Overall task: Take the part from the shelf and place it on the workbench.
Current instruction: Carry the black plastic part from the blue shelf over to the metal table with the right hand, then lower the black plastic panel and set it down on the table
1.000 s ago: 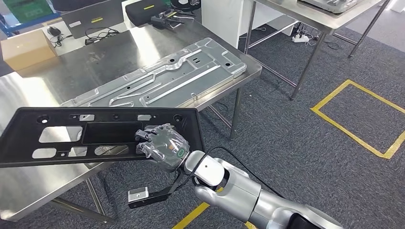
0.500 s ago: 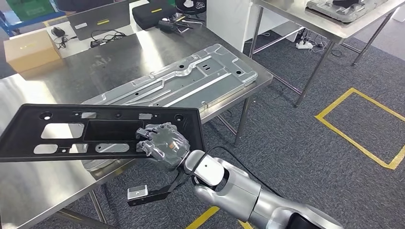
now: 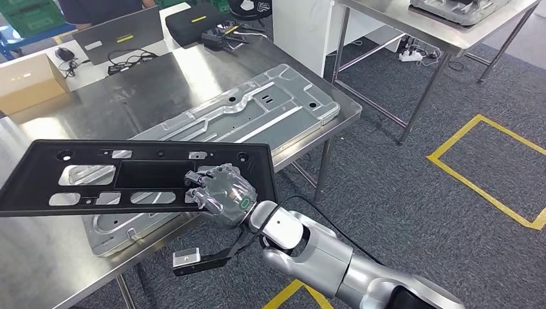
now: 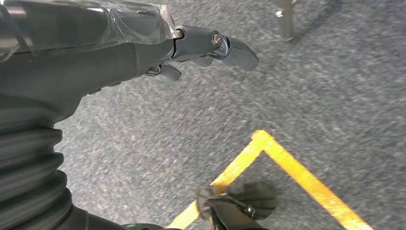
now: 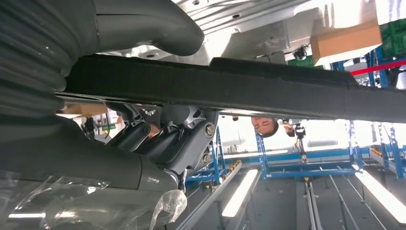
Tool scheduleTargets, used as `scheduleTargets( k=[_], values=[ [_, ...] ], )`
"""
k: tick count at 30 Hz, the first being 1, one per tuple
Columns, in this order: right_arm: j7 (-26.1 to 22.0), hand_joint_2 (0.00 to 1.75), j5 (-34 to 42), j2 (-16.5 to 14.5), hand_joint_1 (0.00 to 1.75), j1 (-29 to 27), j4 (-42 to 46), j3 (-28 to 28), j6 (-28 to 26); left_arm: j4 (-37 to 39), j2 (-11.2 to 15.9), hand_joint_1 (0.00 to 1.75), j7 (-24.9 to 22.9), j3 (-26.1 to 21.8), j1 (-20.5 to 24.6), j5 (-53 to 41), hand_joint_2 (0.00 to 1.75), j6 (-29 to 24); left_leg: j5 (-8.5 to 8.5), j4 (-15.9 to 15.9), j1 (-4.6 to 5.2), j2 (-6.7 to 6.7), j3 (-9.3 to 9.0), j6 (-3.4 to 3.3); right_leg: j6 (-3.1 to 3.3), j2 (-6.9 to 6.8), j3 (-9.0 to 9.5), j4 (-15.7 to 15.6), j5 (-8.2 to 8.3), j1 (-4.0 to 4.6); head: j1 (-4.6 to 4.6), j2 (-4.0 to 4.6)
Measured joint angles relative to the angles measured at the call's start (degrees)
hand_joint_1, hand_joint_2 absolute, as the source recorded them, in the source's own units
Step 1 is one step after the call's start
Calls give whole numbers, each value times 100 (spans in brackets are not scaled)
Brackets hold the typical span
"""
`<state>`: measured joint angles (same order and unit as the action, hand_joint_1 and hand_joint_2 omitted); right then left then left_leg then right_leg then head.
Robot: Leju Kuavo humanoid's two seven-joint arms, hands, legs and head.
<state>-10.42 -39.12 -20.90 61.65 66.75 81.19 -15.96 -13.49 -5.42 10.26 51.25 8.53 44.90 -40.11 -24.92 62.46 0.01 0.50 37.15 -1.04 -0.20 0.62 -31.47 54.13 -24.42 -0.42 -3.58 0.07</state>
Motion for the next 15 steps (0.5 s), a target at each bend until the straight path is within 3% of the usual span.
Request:
scheduleTargets(
  k=[1, 3, 5, 7, 8, 10, 12, 13, 15],
  values=[
    [2, 175, 2, 2, 175, 8, -1, -1, -3, 0, -3, 0, -4, -2, 6, -12, 175, 1, 205, -424, 9, -6, -140, -21, -11, 6, 50, -4, -40, 6, 1, 0],
    [0, 175, 10, 10, 175, 22, -3, -4, -15, -1, -9, 0, -4, -4, 19, -39, 175, 0, 369, -893, 44, -32, -310, -64, -30, 22, 74, -23, -85, 13, 2, 0],
    [-14, 175, 20, 12, 175, 16, -5, -7, -23, -1, -15, 0, -2, -7, 10, -61, 175, -1, 342, -936, 71, -51, -368, -114, -64, 32, 80, -10, -101, 16, 2, 0],
    [-26, 175, 27, 8, 175, 8, -8, -7, -24, -2, -16, 0, -4, -13, -4, -79, 175, -1, 333, -953, 50, -54, -441, -186, -126, 16, 14, 213, -153, 14, 3, 0],
    [-29, 175, 30, 9, 175, 10, -9, -8, -24, -2, -16, 0, -3, -18, 1, -88, 175, -1, 315, -961, 31, -55, -489, -219, -157, 7, -127, 484, -228, 12, 3, 0],
    [-13, 175, 35, 15, 175, 11, -10, -7, -18, -2, -18, 0, -13, -31, 12, -113, 175, 0, 255, -965, 14, -55, -563, -267, -197, -6, -609, 1288, -487, 6, 3, 0],
    [19, 175, 36, 25, 175, 4, -10, -5, -7, -2, -19, 0, -29, -38, 8, -135, 175, 0, 182, -965, 1, -45, -642, -270, -220, -11, -1031, 1826, -653, -11, 2, 0],
    [30, 175, 36, 29, 175, -1, -10, -5, -3, -2, -19, 0, -36, -39, 3, -143, 175, 0, 140, -965, -13, -34, -694, -254, -229, -15, -1091, 1781, -568, -24, 2, 0],
    [22, 175, 36, 33, 175, -7, -10, -5, -10, -2, -19, 0, -40, -41, -1, -160, 175, 0, 44, -963, -50, -11, -818, -195, -255, -28, -873, 1085, -81, -62, 3, 0]
  ],
)
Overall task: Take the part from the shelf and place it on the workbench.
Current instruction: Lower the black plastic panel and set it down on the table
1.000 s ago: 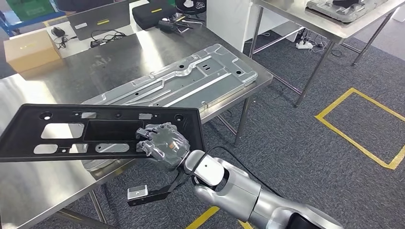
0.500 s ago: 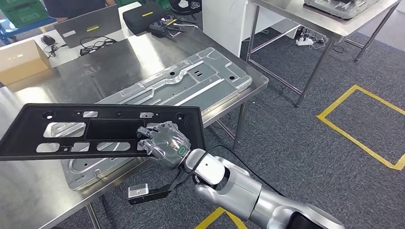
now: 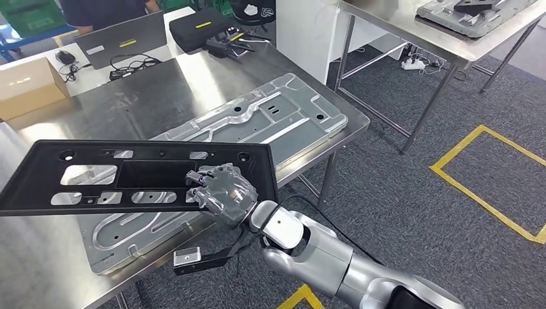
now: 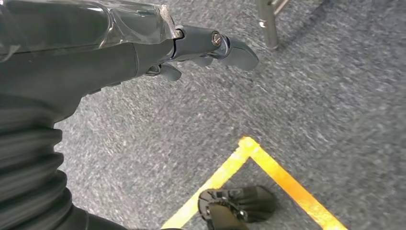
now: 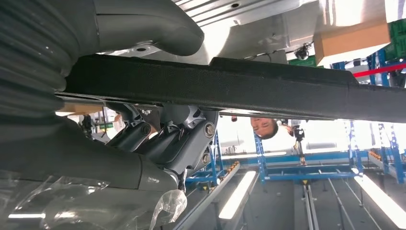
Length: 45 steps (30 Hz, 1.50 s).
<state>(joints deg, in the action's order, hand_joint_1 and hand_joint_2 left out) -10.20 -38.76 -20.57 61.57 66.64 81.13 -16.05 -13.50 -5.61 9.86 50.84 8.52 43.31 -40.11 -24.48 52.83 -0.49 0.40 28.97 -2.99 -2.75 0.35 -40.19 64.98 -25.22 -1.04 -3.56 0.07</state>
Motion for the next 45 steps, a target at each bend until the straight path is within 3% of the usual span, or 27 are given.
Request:
scheduleTargets(
  k=[1, 3, 7, 9, 11, 12, 13, 14, 16, 18, 20, 23, 25, 26, 27, 28, 29, 31, 32, 34, 36, 38, 40, 42, 43, 44, 45],
  values=[
    [-16, 175, 2, 6, 175, 1, 0, 0, -6, -1, 1, 0, 8, -2, 2, -5, 175, 0, -56, 9, -8, 8, -58, 45, -21, 0, 169, -439, 226, -18, 0, 0],
    [-45, 175, 12, 12, 175, 16, 0, -1, -10, -1, 2, 0, 26, -10, 13, -9, 175, 0, -144, 16, -4, 14, -109, 125, 6, 15, 374, -948, 407, -34, 0, 0],
    [-19, 175, 26, 2, 175, 33, -1, -1, 10, -1, 4, 0, 32, -78, 21, -27, 175, 0, -258, 154, -35, 6, -88, 218, 175, 45, 432, -976, 349, -18, -2, 0],
    [-14, 175, 26, -7, 175, 47, -2, -3, 10, -1, 4, 0, 36, -95, 30, -40, 175, 0, -451, 751, -46, -7, 234, 262, 233, 52, 482, -977, 307, -6, -3, 0],
    [-31, 175, 27, -6, 175, 51, -3, -4, 8, -1, 4, 0, 37, -101, 20, -53, 175, 0, -756, 1620, -39, -9, 767, 286, 278, 60, 533, -976, 245, 31, -3, 0],
    [-42, 175, 27, -5, 175, 44, -7, -4, 8, -1, 4, 0, 31, -102, 10, -60, 175, 0, -833, 1901, -28, -9, 988, 272, 292, 66, 572, -976, 208, 60, -3, 0],
    [-51, 175, 27, -4, 175, 37, -14, -4, 8, -1, 4, 0, 27, -103, 3, -69, 175, 0, -788, 1947, -9, -9, 1099, 239, 298, 72, 620, -976, 169, 92, -3, 0],
    [-56, 175, 27, -3, 175, 33, -21, -4, 8, -1, 4, 0, 22, -104, 1, -79, 175, 0, -611, 1753, 23, -9, 1095, 181, 300, 75, 681, -978, 128, 128, -3, 0],
    [-54, 175, 27, -2, 175, 40, -32, -7, 9, 0, 14, 0, 13, -105, 3, -102, 175, -1, -40, 920, 135, -6, 850, -13, 306, 72, 816, -995, 47, 186, -2, 0],
    [-43, 175, 28, -8, 175, 57, -32, -15, 11, 1, 38, 0, -19, -107, 11, -120, 175, -2, 313, 238, 262, -5, 613, -209, 290, 63, 915, -1049, -13, 195, -2, 0],
    [-36, 175, 28, -15, 175, 57, -33, -24, 10, 2, 52, 0, -41, -107, 13, -125, 175, -1, 357, -25, 327, -9, 505, -314, 256, 45, 969, -1065, 11, 184, -2, 0],
    [-36, 175, 24, -20, 175, 60, -34, -31, 16, -2, 57, 0, -39, -108, 14, -125, 175, 1, 398, -225, 272, -10, 261, -366, 183, 34, 955, -877, -72, 198, 0, 0],
    [-36, 175, 23, -10, 175, 66, -36, -33, 22, -3, 59, 0, -40, -109, 29, -126, 175, 3, 373, -254, 224, -7, 150, -346, 93, 32, 645, -283, -357, 160, 2, 0],
    [-42, 175, 27, -3, 175, 60, -39, -33, 22, -4, 56, 0, -40, -109, 31, -126, 175, 5, 337, -248, 206, -7, 122, -326, 42, 30, 394, 116, -507, 126, 2, 0],
    [-51, 175, 29, 6, 175, 47, -46, -33, 22, -4, 52, 0, -39, -109, 26, -123, 175, 8, 296, -239, 187, -7, 92, -297, -8, 28, 164, 428, -590, 93, 2, 0],
    [-62, 175, 33, 14, 175, 33, -54, -33, 23, -5, 50, 0, -38, -109, 16, -118, 175, 9, 248, -222, 160, -6, 55, -264, -52, 23, 23, 541, -550, 62, 2, 0],
    [-74, 175, 38, 21, 175, 23, -60, -33, 25, -5, 49, 0, -38, -109, 9, -113, 175, 9, 187, -194, 126, -4, 7, -224, -100, 16, -13, 432, -384, 31, 2, 0],
    [-84, 175, 49, 32, 175, 17, -66, -33, 40, -5, 50, 0, -37, -109, 7, -106, 175, 8, 37, -108, 61, -2, -88, -127, -192, -2, 231, -338, 162, -33, 1, 1],
    [-86, 175, 56, 39, 175, 21, -67, -33, 52, -5, 52, 0, -36, -109, 14, -105, 175, 8, -34, -50, 43, -1, -112, -76, -202, -5, 355, -694, 303, -42, 2, 1],
    [-86, 175, 60, 47, 175, 37, -69, -37, 72, -5, 56, 0, -27, -109, 29, -102, 175, 8, -138, 54, 45, -4, -85, 2, -104, -1, 432, -955, 353, -30, 0, 1],
    [-83, 175, 28, 43, 175, 45, -74, -40, 82, -6, 54, 0, -9, -108, 32, -98, 175, 8, -199, 104, 46, -4, -60, 44, 48, 0, 401, -919, 327, -16, -2, 0],
    [-74, 175, -12, 42, 175, 49, -82, -43, 82, -7, 52, 0, 3, -108, 41, -102, 175, 5, -295, 291, 26, -10, 22, 91, 119, 2, 422, -913, 300, -27, -2, 0],
    [-72, 175, -34, 42, 175, 59, -87, -44, 72, -7, 52, 0, 14, -109, 57, -104, 175, 2, -549, 933, 8, -14, 371, 146, 164, 6, 449, -915, 273, -35, -3, 0],
    [-72, 175, -64, 49, 175, 55, -91, -44, 66, -7, 52, 0, 27, -109, 55, -96, 175, 2, -834, 1761, 2, -13, 876, 177, 191, 15, 469, -915, 239, -28, -3, 0],
    [-66, 175, -76, 54, 175, 48, -97, -44, 67, -7, 52, 0, 27, -109, 49, -98, 175, 2, -852, 1965, 3, -13, 1048, 178, 198, 22, 488, -915, 220, -24, -3, 0],
    [-59, 175, -85, 58, 175, 41, -104, -44, 68, -7, 52, 0, 25, -109, 44, -102, 175, 2, -765, 1965, 4, -13, 1126, 172, 199, 30, 513, -915, 200, -20, -3, 0],
    [-54, 175, -90, 61, 175, 37, -113, -44, 67, -7, 52, 0, 23, -109, 43, -107, 175, 2, -549, 1696, 6, -13, 1072, 154, 198, 39, 546, -915, 180, -15, -3, 0]
  ],
)
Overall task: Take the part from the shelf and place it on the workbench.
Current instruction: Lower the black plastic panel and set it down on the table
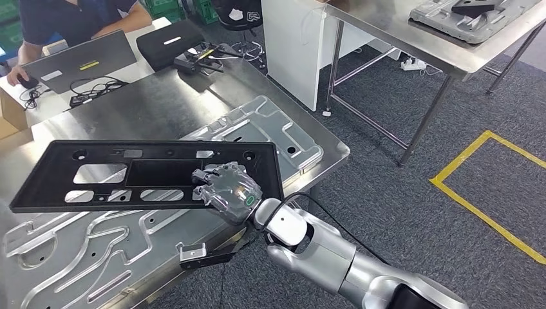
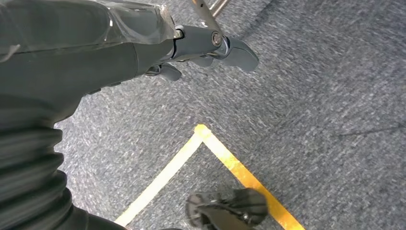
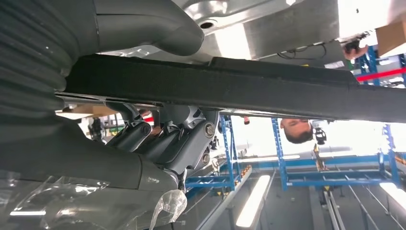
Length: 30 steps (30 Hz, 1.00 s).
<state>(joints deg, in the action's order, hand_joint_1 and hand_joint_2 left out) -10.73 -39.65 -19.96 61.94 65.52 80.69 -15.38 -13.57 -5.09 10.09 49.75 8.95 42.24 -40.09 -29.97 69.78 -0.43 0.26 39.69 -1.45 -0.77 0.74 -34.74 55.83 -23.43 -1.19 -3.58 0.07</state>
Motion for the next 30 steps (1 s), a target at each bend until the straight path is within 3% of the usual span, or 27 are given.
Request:
scheduleTargets(
  k=[2, 4, 6, 8, 10, 12, 13, 14, 15, 17, 19, 23, 25, 27, 28, 29, 30],
  values=[
    [-4, 175, -4, -2, 175, 6, -11, -3, -5, 0, 2, 0, 14, 0, 4, -2, 175, 1, 540, -897, 21, 0, -291, -64, -11, 19, 63, -2, -37, 11, 0, 0],
    [-5, 175, -11, -3, 175, 23, -14, -7, -10, -3, 2, 0, 34, 1, 22, 1, 175, 3, 792, -1484, 69, -9, -489, -87, -29, 35, 81, -17, -56, 19, 1, 0],
    [19, 175, -35, -4, 175, 24, -17, -8, -8, -8, -2, 0, 39, 2, 33, 3, 175, 4, 814, -1564, 102, -8, -525, -89, -73, 39, 86, -44, -58, 20, 1, 0],
    [42, 175, -58, -1, 175, 18, -19, -10, -10, -12, -1, 0, 31, 1, 32, 2, 175, 1, 876, -1601, 75, -4, -577, -147, -135, 15, 73, 43, -139, 20, 2, -1],
    [42, 175, -63, 4, 175, 19, -22, -13, -18, -14, 4, 0, 21, 0, 41, -2, 175, -2, 893, -1642, 52, -6, -622, -206, -170, -14, -158, 572, -442, 27, 4, -1],
    [37, 175, -64, 8, 175, 13, -26, -12, -21, -16, 5, 0, 28, 0, 46, 1, 175, 0, 880, -1644, 65, 0, -633, -236, -176, -21, -580, 1417, -804, 34, 4, 0],
    [38, 175, -67, 11, 175, 6, -27, -12, -18, -17, 5, 0, 33, 0, 45, 3, 175, 1, 875, -1643, 68, 8, -637, -241, -175, -22, -728, 1688, -871, 34, 4, 0],
    [42, 175, -75, 14, 175, 0, -27, -10, -14, -17, 5, 0, 33, 0, 44, 5, 175, 1, 872, -1640, 68, 21, -640, -242, -174, -23, -763, 1728, -822, 34, 4, 0],
    [46, 175, -86, 16, 175, -4, -28, -10, -12, -17, 6, 0, 32, 0, 45, 5, 175, 1, 868, -1633, 65, 42, -645, -238, -171, -23, -671, 1513, -666, 31, 4, 0],
    [52, 175, -103, 16, 175, -2, -29, -10, -13, -19, 7, 0, 38, 0, 49, 9, 175, 1, 846, -1596, 59, 90, -642, -206, -168, 20, -271, 684, -286, 13, 4, 0],
    [57, 175, -104, 8, 175, 5, -29, -10, -13, -20, 7, 0, 50, 0, 57, 16, 175, 2, 801, -1522, 81, 129, -608, -153, -149, 67, 1, 136, -107, 0, 2, 0],
    [97, 175, -102, -2, 175, 12, -30, -10, 16, -20, 14, 0, 22, 0, 61, 5, 175, -1, 716, -1399, 66, 139, -542, -82, -54, 20, 43, 54, -77, 19, 0, 0],
    [102, 175, -99, -5, 175, 19, -30, -10, 20, -21, 17, 0, 5, 1, 66, -4, 175, -1, 437, -922, 36, 96, -331, -15, -10, -18, 46, 46, -65, 1, -2, 0],
    [93, 175, -87, -5, 175, 23, -36, -10, 17, -22, 15, 0, 6, 2, 68, -5, 175, 0, 62, -101, 11, 70, 39, 43, 11, -58, 44, 47, -70, 3, -2, 0],
    [89, 175, -79, -4, 175, 20, -42, -10, 17, -22, 16, 0, 3, 2, 64, -6, 175, 0, -32, 202, 4, 66, 181, 56, 14, -79, 45, 48, -74, 4, -2, 0],
    [84, 175, -70, -4, 175, 17, -48, -10, 17, -22, 16, 0, -1, 2, 61, -6, 175, 0, -28, 314, 0, 62, 239, 60, 16, -101, 46, 48, -77, 5, -2, 0],
    [81, 175, -64, -4, 175, 14, -52, -10, 16, -22, 17, 0, -4, 2, 60, -6, 175, -1, 83, 174, -1, 54, 177, 53, 15, -121, 48, 48, -80, 5, -2, 0]
  ],
)
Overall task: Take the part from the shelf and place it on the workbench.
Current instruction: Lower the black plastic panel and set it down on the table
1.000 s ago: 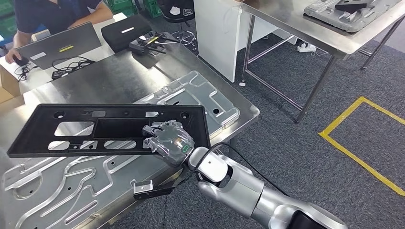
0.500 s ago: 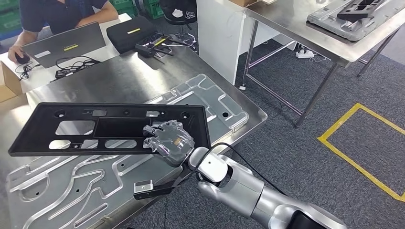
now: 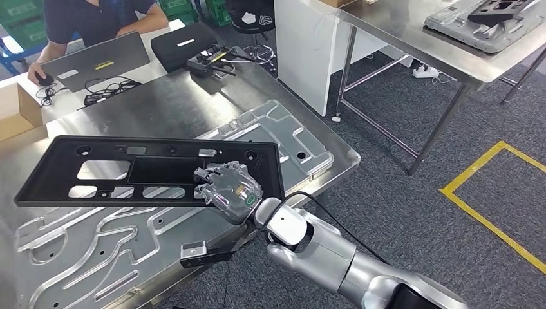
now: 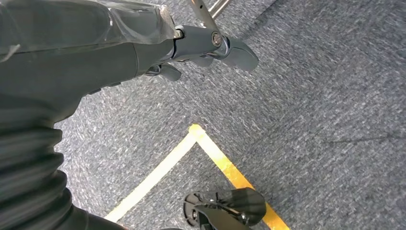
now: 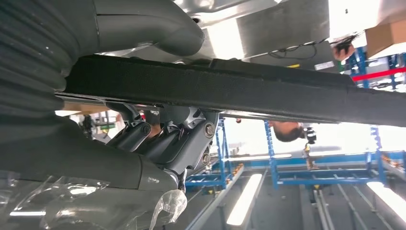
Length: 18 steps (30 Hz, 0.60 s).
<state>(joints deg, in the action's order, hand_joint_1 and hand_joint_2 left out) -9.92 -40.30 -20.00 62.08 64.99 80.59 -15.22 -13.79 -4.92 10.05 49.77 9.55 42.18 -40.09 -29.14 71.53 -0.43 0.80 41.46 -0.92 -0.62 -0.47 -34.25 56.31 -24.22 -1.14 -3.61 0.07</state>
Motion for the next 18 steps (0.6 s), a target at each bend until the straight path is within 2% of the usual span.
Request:
scheduleTargets(
  k=[1, 3, 4, 5, 6, 8, 9, 10, 12, 13, 14, 15, 16, 18],
  values=[
    [-3, 175, 1, -1, 175, 0, -1, -1, -2, 0, 1, 0, -2, 0, 2, -1, 175, -1, 184, -345, 2, -21, -163, -16, -3, -19, 5, 0, -3, 0, 0, 0],
    [-12, 175, 3, -4, 175, 12, -2, -3, -11, 0, 1, 0, -2, 0, 15, -3, 175, -2, 506, -1231, 40, -136, -591, -65, -20, -58, 16, -3, -12, 10, 0, 0],
    [-16, 175, 4, -4, 175, 20, -3, -5, -15, 0, 1, 0, 0, 0, 21, -3, 175, -2, 583, -1508, 66, -179, -722, -89, -37, -75, 19, -4, -18, 17, 0, 0],
    [-19, 175, 5, -4, 175, 26, -5, -6, -19, 0, 1, 0, 4, 0, 23, -2, 175, -2, 601, -1652, 93, -202, -785, -108, -58, -94, 21, -6, -25, 23, 1, 0],
    [-20, 175, 5, -4, 175, 29, -7, -7, -18, 0, 1, 0, 9, 0, 21, -1, 175, -2, 597, -1655, 113, -175, -781, -124, -85, -115, 27, -16, -26, 26, 1, 0],
    [-3, 175, 1, -6, 175, 30, -8, -8, -9, 0, 1, 0, 11, 0, 13, -3, 175, -2, 622, -1693, 94, -114, -816, -181, -149, -126, 40, 0, -61, 24, 1, 0],
    [8, 175, -5, -7, 175, 33, -8, -8, -3, 0, 3, 0, 6, -1, 15, -7, 175, -3, 639, -1714, 78, -85, -843, -218, -173, -102, 3, 106, -141, 24, 2, 0],
    [19, 175, -10, -7, 175, 34, -8, -9, 2, 0, 7, 0, 1, -1, 21, -11, 175, -3, 657, -1735, 62, -57, -872, -251, -189, -65, -94, 339, -282, 25, 2, 0],
    [24, 175, -19, 2, 175, 31, -8, -9, 5, 0, 12, 0, -13, -1, 28, -16, 175, -2, 660, -1736, 63, 3, -886, -287, -195, 0, -461, 1115, -652, 26, 2, 0],
    [24, 175, -20, 9, 175, 24, -8, -9, 5, 0, 12, 0, -18, -1, 26, -19, 175, -2, 658, -1735, 69, 43, -890, -291, -197, 11, -652, 1478, -769, 26, 2, 0],
    [21, 175, -20, 15, 175, 14, -8, -9, 5, 0, 12, 0, -25, 0, 21, -20, 175, -2, 654, -1733, 71, 90, -893, -294, -197, 18, -768, 1669, -782, 28, 2, 0],
    [19, 175, -20, 19, 175, 5, -9, -9, 4, 0, 13, 0, -33, 0, 16, -22, 175, -2, 651, -1731, 71, 143, -898, -296, -194, 25, -765, 1612, -677, 27, 2, 0],
    [16, 175, -19, 21, 175, -1, -9, -9, 4, 0, 13, 0, -37, 0, 14, -23, 175, -2, 645, -1727, 69, 202, -907, -293, -186, 42, -652, 1332, -481, 24, 2, 0],
    [8, 175, -13, 22, 175, 0, -10, -9, 3, 0, 14, 0, -33, -1, 16, -22, 175, -2, 619, -1702, 70, 313, -910, -261, -173, 195, -258, 485, -88, 2, 2, 0]
  ],
)
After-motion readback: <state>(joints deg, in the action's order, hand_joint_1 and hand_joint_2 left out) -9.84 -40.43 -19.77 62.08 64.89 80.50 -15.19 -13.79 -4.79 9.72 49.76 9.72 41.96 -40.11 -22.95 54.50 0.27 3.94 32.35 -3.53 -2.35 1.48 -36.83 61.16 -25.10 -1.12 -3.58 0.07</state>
